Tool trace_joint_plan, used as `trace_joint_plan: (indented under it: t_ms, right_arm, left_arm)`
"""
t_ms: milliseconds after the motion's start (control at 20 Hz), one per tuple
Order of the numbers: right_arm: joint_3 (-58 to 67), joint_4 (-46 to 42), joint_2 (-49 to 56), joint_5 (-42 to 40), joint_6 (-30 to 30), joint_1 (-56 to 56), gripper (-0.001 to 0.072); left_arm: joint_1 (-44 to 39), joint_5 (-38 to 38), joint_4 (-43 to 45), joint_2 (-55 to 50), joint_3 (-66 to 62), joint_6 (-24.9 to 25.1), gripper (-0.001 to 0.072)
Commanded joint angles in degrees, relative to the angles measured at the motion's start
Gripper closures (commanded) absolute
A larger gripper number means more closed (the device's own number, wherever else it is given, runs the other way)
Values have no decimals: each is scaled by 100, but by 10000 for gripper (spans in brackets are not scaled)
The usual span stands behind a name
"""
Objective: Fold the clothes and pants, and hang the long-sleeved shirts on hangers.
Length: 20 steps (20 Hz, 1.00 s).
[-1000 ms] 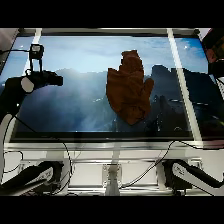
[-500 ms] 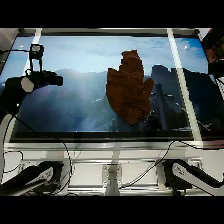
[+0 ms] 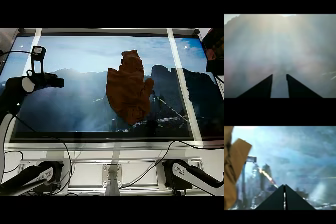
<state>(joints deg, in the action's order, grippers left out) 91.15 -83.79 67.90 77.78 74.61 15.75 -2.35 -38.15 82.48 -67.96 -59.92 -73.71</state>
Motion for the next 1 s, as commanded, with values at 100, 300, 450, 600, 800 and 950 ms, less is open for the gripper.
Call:
trace_joint_plan:
  t_ms: [100,300,450,600,800,950]
  right_arm:
    - [-1110,413,92,564,227,-7,697]
    - [-2900,1506,92,256,216,-9,404]
    - [-4153,2424,94,-667,227,-9,225]
    - [-5128,3075,122,-1497,278,-9,226]
    - [-5593,3757,426,-2164,280,-162,228]
    - [-5587,4177,841,-2747,273,-577,228]
  left_arm:
    - [-114,-396,-2,-243,7,2,383]
    - [-197,-393,-4,-289,7,4,250]
    - [-291,-393,-22,-289,7,2,130]
    - [-424,-391,-20,-289,7,2,131]
    - [-623,-389,-22,-293,7,2,130]
    - [-754,-380,-26,-389,7,-2,130]
